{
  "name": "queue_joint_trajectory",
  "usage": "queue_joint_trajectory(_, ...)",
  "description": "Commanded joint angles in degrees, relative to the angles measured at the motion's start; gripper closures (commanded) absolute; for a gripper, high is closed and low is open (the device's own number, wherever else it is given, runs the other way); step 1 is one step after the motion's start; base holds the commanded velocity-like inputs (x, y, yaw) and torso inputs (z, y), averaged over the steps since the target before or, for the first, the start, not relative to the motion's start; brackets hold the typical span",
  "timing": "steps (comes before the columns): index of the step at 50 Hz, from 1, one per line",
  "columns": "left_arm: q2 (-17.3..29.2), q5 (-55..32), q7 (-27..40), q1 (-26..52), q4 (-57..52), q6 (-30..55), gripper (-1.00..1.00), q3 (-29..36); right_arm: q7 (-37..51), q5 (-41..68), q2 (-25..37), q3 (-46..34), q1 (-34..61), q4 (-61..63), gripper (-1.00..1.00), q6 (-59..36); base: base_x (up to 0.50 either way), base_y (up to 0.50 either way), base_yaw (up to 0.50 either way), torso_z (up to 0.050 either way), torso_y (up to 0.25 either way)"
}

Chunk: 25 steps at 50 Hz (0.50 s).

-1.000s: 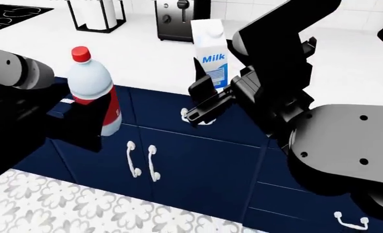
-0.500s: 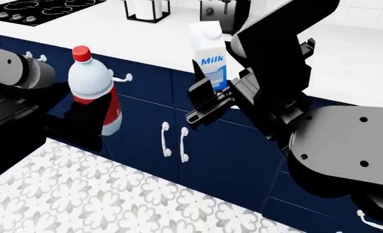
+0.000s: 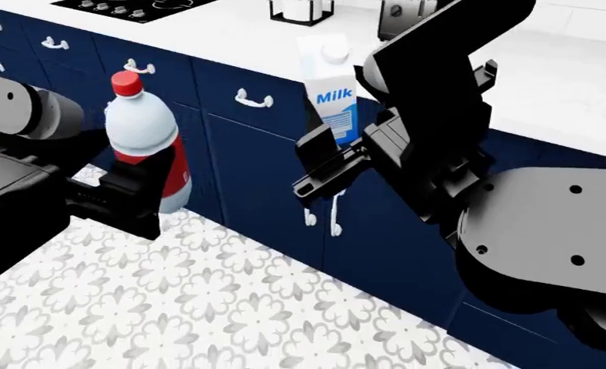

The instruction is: Move the drinks to the dining counter.

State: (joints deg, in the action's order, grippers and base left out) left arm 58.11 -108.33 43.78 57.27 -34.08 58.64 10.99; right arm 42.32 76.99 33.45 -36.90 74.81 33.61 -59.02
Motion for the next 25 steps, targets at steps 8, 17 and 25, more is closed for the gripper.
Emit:
queue_joint_trajectory(8,0.2,0.1,0.3,0.6,0.1,-0.7,1.00,-0.5,-0.1,-1.6,0.3,0.6,0.5,0.4,1.00,-0.2,-0.25,-0.15,0.45,0.001,0.000)
queue_joint_trajectory(17,0.2,0.2,0.2,0.8,0.4,-0.7,1.00,-0.2,-0.2,-1.8,0.2,0.2,0.6,0.1,1.00,-0.2,-0.27,-0.18,0.43,0.000,0.000)
queue_joint_trajectory(25,0.0,-0.2,0.7,1.6,0.5,-0.6,1.00,0.3,-0.4,-1.6,0.2,0.2,0.7,0.0,1.00,-0.1,-0.32,-0.24,0.37,0.001,0.000)
